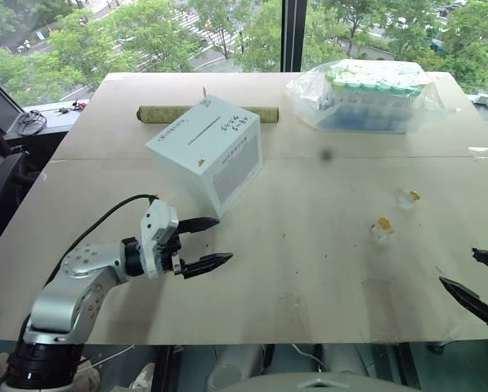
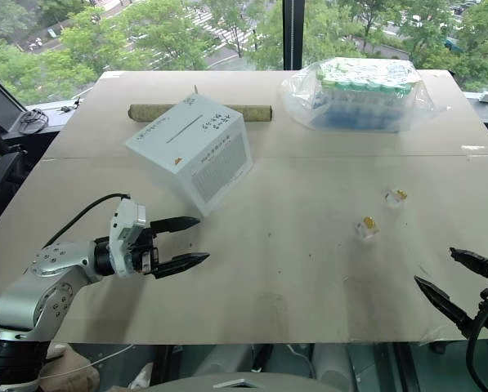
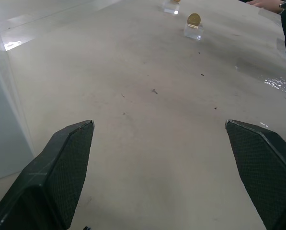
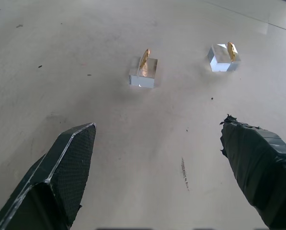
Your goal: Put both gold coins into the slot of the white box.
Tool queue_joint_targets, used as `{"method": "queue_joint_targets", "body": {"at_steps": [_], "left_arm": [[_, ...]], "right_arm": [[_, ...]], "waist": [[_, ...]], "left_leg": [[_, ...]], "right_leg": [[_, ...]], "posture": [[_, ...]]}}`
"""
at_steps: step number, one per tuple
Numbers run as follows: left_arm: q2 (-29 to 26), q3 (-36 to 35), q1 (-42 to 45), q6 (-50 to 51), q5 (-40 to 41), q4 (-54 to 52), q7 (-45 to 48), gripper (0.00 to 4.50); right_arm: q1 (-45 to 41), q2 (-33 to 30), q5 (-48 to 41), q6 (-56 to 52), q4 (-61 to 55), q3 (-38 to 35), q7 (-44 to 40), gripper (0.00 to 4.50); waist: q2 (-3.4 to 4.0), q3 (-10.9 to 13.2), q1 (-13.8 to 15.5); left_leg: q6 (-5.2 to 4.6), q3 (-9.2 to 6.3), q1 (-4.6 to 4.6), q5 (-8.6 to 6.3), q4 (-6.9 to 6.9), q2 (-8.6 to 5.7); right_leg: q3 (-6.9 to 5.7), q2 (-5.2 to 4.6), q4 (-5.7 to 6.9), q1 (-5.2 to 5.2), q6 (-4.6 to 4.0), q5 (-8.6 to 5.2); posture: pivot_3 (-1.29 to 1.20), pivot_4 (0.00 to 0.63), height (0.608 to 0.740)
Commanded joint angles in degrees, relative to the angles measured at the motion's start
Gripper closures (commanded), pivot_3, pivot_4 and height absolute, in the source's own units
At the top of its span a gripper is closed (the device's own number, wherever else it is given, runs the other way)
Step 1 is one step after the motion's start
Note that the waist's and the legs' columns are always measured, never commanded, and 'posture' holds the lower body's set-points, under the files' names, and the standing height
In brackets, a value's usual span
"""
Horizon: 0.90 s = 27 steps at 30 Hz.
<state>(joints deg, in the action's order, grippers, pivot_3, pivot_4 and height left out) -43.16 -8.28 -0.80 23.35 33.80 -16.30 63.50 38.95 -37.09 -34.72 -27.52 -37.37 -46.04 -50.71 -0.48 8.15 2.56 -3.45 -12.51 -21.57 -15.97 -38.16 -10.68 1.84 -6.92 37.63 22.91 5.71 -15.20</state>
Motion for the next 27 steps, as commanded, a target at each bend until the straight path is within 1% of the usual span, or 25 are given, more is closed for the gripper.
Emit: {"method": "queue_joint_targets", "body": {"at_steps": [1,3,6,7,9,10,11,14,17,18,19,20,24,27], "left_arm": [[0.9,1.5,4.5,1.3,3.0,-3.3,0.7,0.03],[2.2,3.9,9.7,3.8,6.0,-6.3,1.1,0.03],[2.8,6.5,12.4,4.9,7.1,-8.1,2.6,0.03],[3.3,7.2,13.1,5.5,7.5,-8.3,2.3,0.0],[3.8,8.2,14.4,6.3,7.7,-8.2,1.6,0.0],[4.3,8.6,15.3,6.8,7.6,-7.9,0.9,0.0],[4.7,8.8,16.0,7.0,7.5,-7.8,0.2,0.0],[6.4,8.8,17.7,8.3,8.3,-8.2,-2.1,0.0],[6.9,8.0,18.0,9.1,8.9,-8.8,-3.3,0.0],[6.8,7.8,17.7,9.4,9.0,-9.2,-3.4,0.0],[6.7,7.6,17.5,9.5,9.2,-9.5,-3.5,0.0],[6.6,7.5,17.2,9.5,9.2,-9.7,-3.6,0.0],[6.5,6.8,16.1,9.1,9.1,-10.9,-5.2,0.0],[6.4,6.4,15.2,8.9,9.0,-11.7,-6.0,0.0]], "right_arm": [[-4.8,-0.8,2.9,-3.1,-2.5,2.9,7.9,0.0],[-11.4,-2.9,5.6,-7.8,-4.1,8.1,15.1,0.0],[-21.1,-5.1,4.8,-14.0,-1.5,12.6,19.2,0.0],[-24.2,-5.7,4.6,-15.4,-0.1,13.9,20.3,0.53],[-29.0,-6.8,5.3,-17.2,2.1,16.3,21.7,1.15],[-31.3,-7.5,6.5,-18.0,3.7,18.0,22.6,1.59],[-33.4,-8.1,7.4,-18.8,5.3,19.5,23.4,1.93],[-39.8,-9.8,9.7,-20.2,10.9,24.5,23.8,1.93],[-45.7,-10.3,11.4,-20.6,16.4,28.6,23.6,1.93],[-47.4,-10.5,12.2,-20.6,18.4,30.2,23.4,2.36],[-48.7,-10.7,12.9,-20.7,20.1,31.5,23.3,2.45],[-49.8,-10.8,14.0,-20.0,21.9,32.9,23.1,2.73],[-54.3,-10.8,17.2,-18.0,29.4,36.4,22.1,2.73],[-56.2,-10.8,18.6,-16.2,32.6,37.8,20.9,2.73]], "waist": [[-0.02,0.0,0.0],[-0.14,0.1,0.0],[-0.07,0.1,-0.2],[-0.05,0.0,-0.5],[-0.06,0.0,-0.4],[-0.07,0.0,-0.4],[-0.07,0.1,-0.4],[-0.1,0.1,-0.3],[-0.12,0.1,-0.4],[-0.12,0.1,-0.4],[-0.13,0.1,-0.4],[-0.13,0.1,-0.5],[-0.12,0.1,-0.5],[-0.12,0.1,-0.5]], "left_leg": [[0.0,0.0,0.0,0.0,0.0,0.0],[0.01,-0.03,0.01,0.0,-0.02,0.01],[0.29,0.06,-0.14,-0.04,-0.19,-0.03],[0.28,0.11,-0.09,-0.03,-0.15,0.01],[0.05,0.21,-0.06,0.08,-0.05,0.08],[0.04,0.2,-0.1,0.09,-0.04,0.09],[0.03,0.2,-0.14,0.09,-0.04,0.11],[0.03,0.21,-0.24,0.09,-0.04,0.1],[0.03,0.23,-0.28,0.09,-0.02,0.1],[0.03,0.25,-0.3,0.09,-0.02,0.1],[0.03,0.25,-0.3,0.09,-0.01,0.1],[0.03,0.25,-0.28,0.09,0.0,0.11],[0.02,0.34,-0.29,0.09,0.01,0.12],[0.02,0.4,-0.33,0.09,0.02,0.12]], "right_leg": [[0.0,0.0,0.0,0.0,0.0,0.0],[-0.04,0.02,0.01,-0.01,0.0,0.0],[0.02,-0.02,0.0,0.04,0.09,0.2],[0.06,-0.01,-0.01,0.01,0.09,0.2],[0.18,0.05,-0.02,0.06,0.08,0.19],[0.17,0.09,-0.02,0.13,0.08,0.18],[0.19,0.12,-0.04,0.18,0.07,0.18],[0.19,0.12,-0.11,0.27,0.07,0.19],[0.19,0.11,-0.22,0.27,0.07,0.19],[0.22,0.11,-0.23,0.3,0.08,0.19],[0.22,0.11,-0.23,0.3,0.08,0.19],[0.23,0.11,-0.22,0.31,0.08,0.19],[0.32,0.13,-0.19,0.36,0.08,0.19],[0.41,0.13,-0.13,0.44,0.08,0.19]], "posture": [[0.0,0.15,0.74],[0.0,0.15,0.74],[0.0,0.15,0.74],[0.0,0.15,0.74],[0.0,0.15,0.74],[0.0,0.15,0.74],[0.0,0.15,0.74],[0.0,0.15,0.74],[0.0,0.15,0.74],[0.0,0.15,0.74],[0.0,0.15,0.74],[0.0,0.15,0.74],[0.0,0.15,0.74],[0.0,0.15,0.74]]}}
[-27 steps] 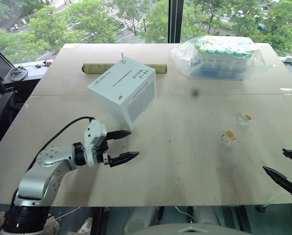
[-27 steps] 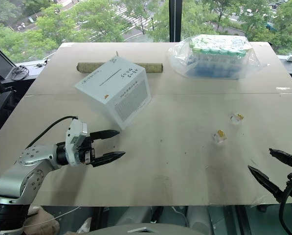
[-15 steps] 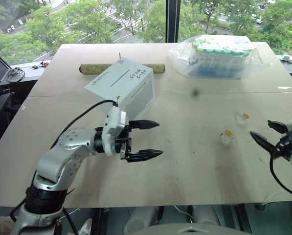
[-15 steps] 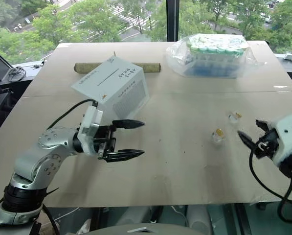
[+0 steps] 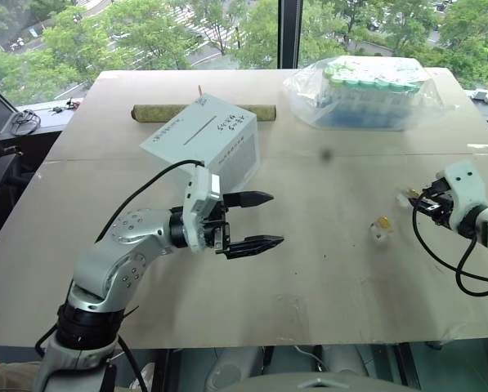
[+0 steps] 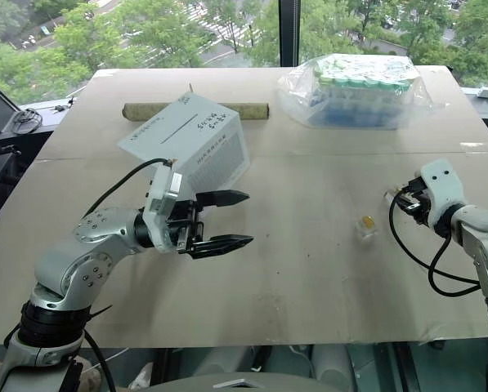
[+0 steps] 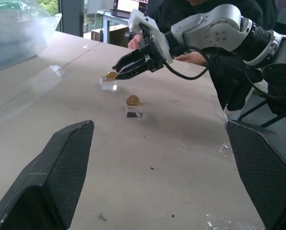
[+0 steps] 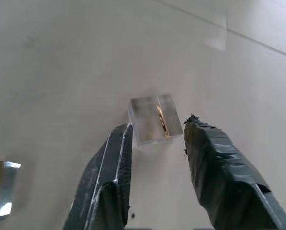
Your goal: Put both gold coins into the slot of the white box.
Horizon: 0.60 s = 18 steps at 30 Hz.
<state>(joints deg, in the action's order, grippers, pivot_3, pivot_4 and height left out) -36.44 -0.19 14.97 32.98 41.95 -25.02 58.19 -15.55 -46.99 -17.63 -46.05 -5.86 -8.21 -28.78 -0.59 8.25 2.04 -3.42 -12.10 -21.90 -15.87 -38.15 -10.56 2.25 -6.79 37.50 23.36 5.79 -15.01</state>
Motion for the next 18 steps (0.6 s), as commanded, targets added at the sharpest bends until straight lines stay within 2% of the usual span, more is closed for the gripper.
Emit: {"method": "queue_joint_targets", "body": {"at_steps": [1,6,10,12,13,18], "left_arm": [[-0.4,-1.9,-1.1,-1.0,0.7,-3.2,-0.8,0.0],[-0.5,-2.4,-2.2,-1.7,0.3,-3.3,-1.3,0.0],[-0.5,-2.3,-2.9,-2.3,-0.1,-3.5,-1.3,0.0],[-0.5,-2.2,-3.1,-2.5,-0.2,-3.5,-1.3,0.0],[-0.5,-2.2,-3.1,-2.6,-0.3,-3.4,-1.3,0.0],[-0.6,-2.4,-3.1,-3.0,-0.3,-2.7,-1.0,0.0]], "right_arm": [[-2.5,-0.9,2.1,2.7,2.5,0.5,-1.4,2.73],[-4.5,-0.4,3.1,4.0,5.5,1.3,-2.9,2.73],[-5.0,-0.2,3.5,4.3,6.0,1.5,-3.7,3.98],[-5.1,-0.2,3.6,4.2,6.1,1.8,-4.3,3.98],[-5.1,-0.2,3.7,4.2,6.1,1.9,-4.5,4.25],[-5.0,-0.1,3.8,3.9,5.5,1.6,-5.1,4.25]], "waist": [[0.0,0.0,0.0],[0.0,0.0,0.0],[0.0,0.0,0.0],[0.0,0.0,0.0],[0.0,0.0,0.0],[0.0,0.0,0.0]], "left_leg": [[0.0,0.01,0.0,0.0,0.0,0.0],[0.0,0.09,0.03,0.0,0.01,0.03],[0.0,0.1,0.02,0.0,0.01,0.07],[0.0,0.13,0.03,0.0,0.01,0.06],[0.0,0.15,0.02,0.0,0.01,0.07],[0.0,0.15,0.04,0.0,0.01,0.09]], "right_leg": [[0.02,0.0,0.0,0.0,0.0,0.0],[0.08,0.05,0.02,0.01,0.0,0.0],[0.09,0.07,0.04,0.02,0.0,0.0],[0.11,0.07,0.03,0.03,0.0,0.0],[0.13,0.08,0.03,0.03,0.0,0.0],[0.13,0.1,0.05,0.03,0.0,0.0]], "posture": [[0.0,0.15,0.74],[0.0,0.15,0.74],[0.0,0.15,0.74],[0.0,0.15,0.74],[0.0,0.15,0.74],[0.0,0.15,0.74]]}}
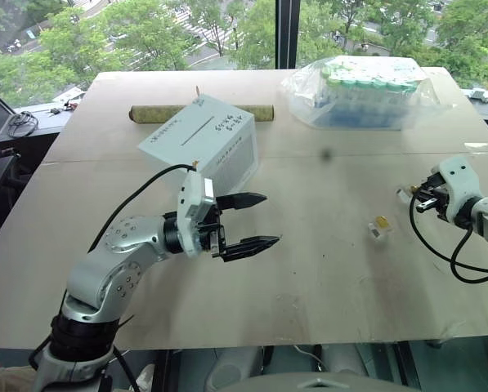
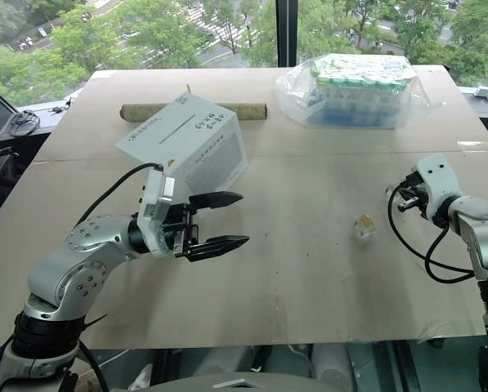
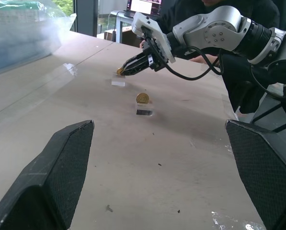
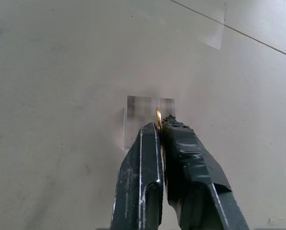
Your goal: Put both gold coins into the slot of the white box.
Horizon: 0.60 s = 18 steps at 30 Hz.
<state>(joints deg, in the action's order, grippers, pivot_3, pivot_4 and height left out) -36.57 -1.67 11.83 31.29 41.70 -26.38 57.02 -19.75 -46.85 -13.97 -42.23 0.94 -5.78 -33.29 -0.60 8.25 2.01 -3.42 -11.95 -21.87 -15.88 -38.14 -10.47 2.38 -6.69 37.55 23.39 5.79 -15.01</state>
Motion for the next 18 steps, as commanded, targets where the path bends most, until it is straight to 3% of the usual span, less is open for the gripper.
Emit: {"method": "queue_joint_targets", "body": {"at_steps": [1,18], "left_arm": [[-0.4,-1.0,0.2,-1.3,0.0,-1.0,0.2,0.0],[2.7,0.3,9.0,7.2,5.2,3.3,-3.0,0.0]], "right_arm": [[-0.7,-0.4,0.0,-0.2,-1.7,-1.0,-0.8,4.25],[2.9,-2.0,-8.1,-4.4,-11.4,-10.5,-4.5,4.25]], "waist": [[0.0,0.0,0.0],[-0.02,0.0,0.1]], "left_leg": [[0.0,0.0,0.0,0.0,0.0,0.01],[0.0,0.05,-0.04,0.0,0.0,0.03]], "right_leg": [[0.0,0.01,0.0,0.0,0.0,0.0],[0.04,0.02,0.02,0.04,0.0,0.0]], "posture": [[0.0,0.15,0.74],[0.0,0.15,0.74]]}}
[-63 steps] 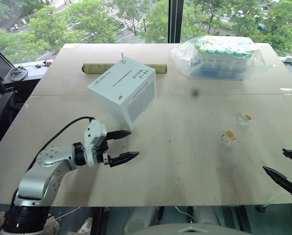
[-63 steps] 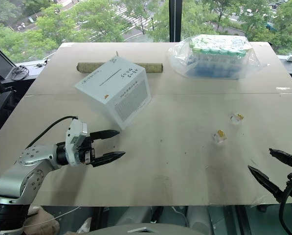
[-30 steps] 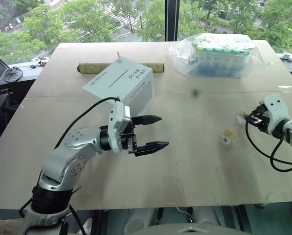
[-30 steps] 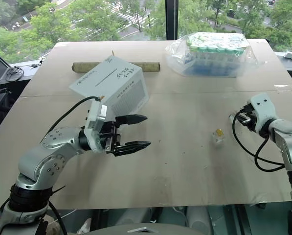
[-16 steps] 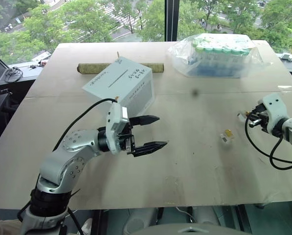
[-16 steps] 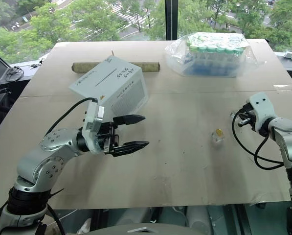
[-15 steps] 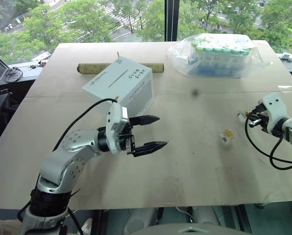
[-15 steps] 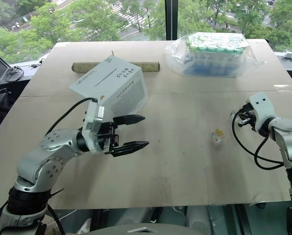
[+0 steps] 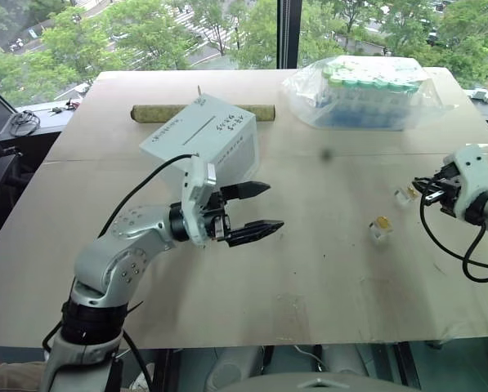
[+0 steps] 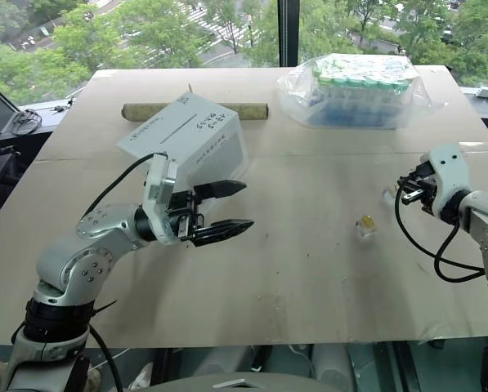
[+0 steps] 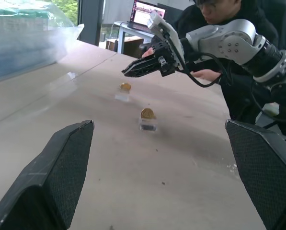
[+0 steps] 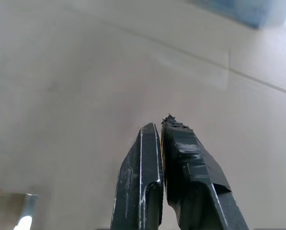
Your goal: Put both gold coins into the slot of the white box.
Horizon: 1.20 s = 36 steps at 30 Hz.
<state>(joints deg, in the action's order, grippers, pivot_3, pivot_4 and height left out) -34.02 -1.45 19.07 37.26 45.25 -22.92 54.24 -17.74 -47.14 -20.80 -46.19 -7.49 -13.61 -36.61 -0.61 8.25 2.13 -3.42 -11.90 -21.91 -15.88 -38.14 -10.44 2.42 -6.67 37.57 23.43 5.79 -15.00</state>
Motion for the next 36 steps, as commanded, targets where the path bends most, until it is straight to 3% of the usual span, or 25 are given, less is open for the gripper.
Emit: {"method": "queue_joint_targets", "body": {"at_steps": [1,7,12,15,19,36], "left_arm": [[0.4,0.1,2.4,1.3,1.5,0.2,-0.2,0.0],[0.9,1.5,3.0,-0.2,-0.6,1.1,1.4,0.0],[0.9,1.7,2.9,-0.3,-1.0,0.8,1.6,0.0],[0.9,1.8,2.9,-0.3,-1.2,0.4,1.5,0.0],[0.6,1.4,2.9,0.0,-1.0,0.0,1.3,0.0],[-0.1,1.3,1.8,0.7,-0.6,-1.8,0.5,0.0]], "right_arm": [[1.3,-2.0,-1.3,-0.5,-3.5,-2.9,-1.3,4.25],[4.1,-3.9,1.1,2.3,-4.1,-1.3,-2.0,4.25],[3.2,-2.5,2.1,0.2,-4.1,0.4,0.5,2.1],[2.0,-1.4,3.2,-0.1,-2.8,1.3,2.3,2.1],[0.8,-1.0,4.5,0.5,-1.4,2.2,3.4,4.0],[-2.8,-0.5,2.9,-4.0,-1.2,4.9,1.4,4.0]], "waist": [[0.0,0.0,0.0],[0.0,0.0,-0.2],[-0.01,0.0,-0.6],[-0.01,0.0,-0.8],[-0.01,0.0,-1.1],[-0.01,0.0,-1.3]], "left_leg": [[0.0,0.0,-0.01,0.0,0.0,0.0],[0.0,0.06,0.01,0.0,0.0,0.0],[0.0,0.1,0.01,0.0,0.0,0.04],[0.0,0.1,0.01,0.0,0.0,0.04],[0.0,0.11,0.01,0.0,0.0,0.03],[0.0,0.11,0.01,0.0,0.0,0.04]], "right_leg": [[0.0,0.0,0.0,0.0,0.0,0.0],[0.04,0.0,0.01,0.02,0.0,0.0],[0.06,0.02,0.03,0.02,0.0,0.0],[0.07,0.02,0.03,0.02,0.0,0.0],[0.07,0.02,0.03,0.02,0.0,0.0],[0.07,0.02,0.03,0.03,0.0,0.0]], "posture": [[0.0,0.15,0.74],[0.0,0.15,0.74],[0.0,0.15,0.74],[0.0,0.15,0.74],[0.0,0.15,0.74],[0.0,0.15,0.74]]}}
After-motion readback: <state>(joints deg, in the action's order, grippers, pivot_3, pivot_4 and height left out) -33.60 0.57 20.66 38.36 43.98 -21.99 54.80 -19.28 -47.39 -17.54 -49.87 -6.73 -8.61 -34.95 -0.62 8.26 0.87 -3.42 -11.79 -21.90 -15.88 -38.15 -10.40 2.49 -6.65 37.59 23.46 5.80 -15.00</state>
